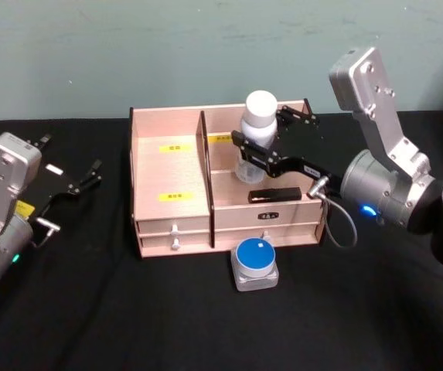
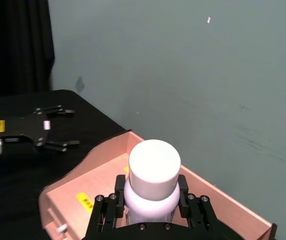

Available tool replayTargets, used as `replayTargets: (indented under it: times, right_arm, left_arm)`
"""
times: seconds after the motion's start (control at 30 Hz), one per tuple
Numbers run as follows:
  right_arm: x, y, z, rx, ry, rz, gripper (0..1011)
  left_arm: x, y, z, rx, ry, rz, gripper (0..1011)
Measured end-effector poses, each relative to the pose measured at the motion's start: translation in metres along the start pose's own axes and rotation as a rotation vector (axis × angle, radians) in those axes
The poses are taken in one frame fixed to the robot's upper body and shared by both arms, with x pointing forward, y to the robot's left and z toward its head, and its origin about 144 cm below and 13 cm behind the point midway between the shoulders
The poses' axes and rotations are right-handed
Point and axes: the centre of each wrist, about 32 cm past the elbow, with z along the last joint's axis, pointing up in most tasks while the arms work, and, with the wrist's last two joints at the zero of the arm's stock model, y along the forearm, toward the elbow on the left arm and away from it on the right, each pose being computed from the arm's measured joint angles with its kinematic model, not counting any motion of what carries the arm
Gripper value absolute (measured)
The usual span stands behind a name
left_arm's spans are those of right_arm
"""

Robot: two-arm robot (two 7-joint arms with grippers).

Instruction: Pick up the facial cleanser and watermelon frost from the table and place them into the tiered storage box.

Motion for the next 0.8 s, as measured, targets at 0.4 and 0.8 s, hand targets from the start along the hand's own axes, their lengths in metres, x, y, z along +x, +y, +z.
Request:
replayTargets:
  times: [0.4, 0.8]
  right_arm:
    - [0.014, 0.021, -0.005, 0.001, 0.007, -0.028, 602]
    - [0.019, 0.035, -0.009, 0.0, 0.014, -0.024, 602]
  left_arm:
    - [0.0, 0.0, 0.0, 0.0, 0.0, 0.0, 1001]
    - [0.0, 0.0, 0.0, 0.0, 0.0, 0.0, 1001]
